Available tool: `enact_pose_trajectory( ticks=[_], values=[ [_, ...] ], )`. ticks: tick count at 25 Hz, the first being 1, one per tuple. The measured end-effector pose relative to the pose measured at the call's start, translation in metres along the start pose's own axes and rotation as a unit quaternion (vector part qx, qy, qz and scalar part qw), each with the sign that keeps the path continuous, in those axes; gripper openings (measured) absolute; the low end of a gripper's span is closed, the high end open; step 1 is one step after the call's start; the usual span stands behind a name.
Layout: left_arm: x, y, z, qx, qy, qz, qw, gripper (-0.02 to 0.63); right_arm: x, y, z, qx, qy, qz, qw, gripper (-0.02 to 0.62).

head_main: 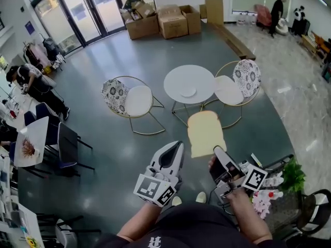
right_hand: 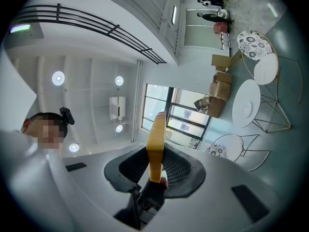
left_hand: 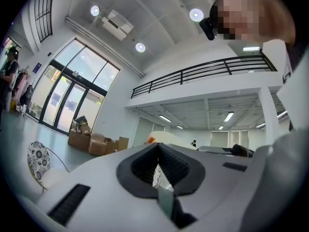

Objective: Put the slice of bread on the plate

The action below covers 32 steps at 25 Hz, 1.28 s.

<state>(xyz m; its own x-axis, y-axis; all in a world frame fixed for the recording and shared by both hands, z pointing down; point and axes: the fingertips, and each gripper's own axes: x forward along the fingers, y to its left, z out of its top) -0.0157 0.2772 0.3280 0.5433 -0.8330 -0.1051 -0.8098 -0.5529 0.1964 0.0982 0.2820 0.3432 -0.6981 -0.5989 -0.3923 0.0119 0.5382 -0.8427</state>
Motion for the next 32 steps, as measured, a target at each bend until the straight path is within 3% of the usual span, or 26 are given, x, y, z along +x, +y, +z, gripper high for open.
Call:
enact_pose_trajectory(
  ticks=[18,32],
  values=[
    [0.025,-0.014,-0.017,0.008,0.009,0.013,0.9998,0.005,-0.019,-0.020,0.028,0.016,-0.005,-0.005,1.000,0.090],
    [0.060,-0.038,-0.025,0.035,0.015,0.023,0.9990,0.005,-0.041,-0.028,0.069,-0.009,-0.006,-0.011,1.000,0.089]
  ],
)
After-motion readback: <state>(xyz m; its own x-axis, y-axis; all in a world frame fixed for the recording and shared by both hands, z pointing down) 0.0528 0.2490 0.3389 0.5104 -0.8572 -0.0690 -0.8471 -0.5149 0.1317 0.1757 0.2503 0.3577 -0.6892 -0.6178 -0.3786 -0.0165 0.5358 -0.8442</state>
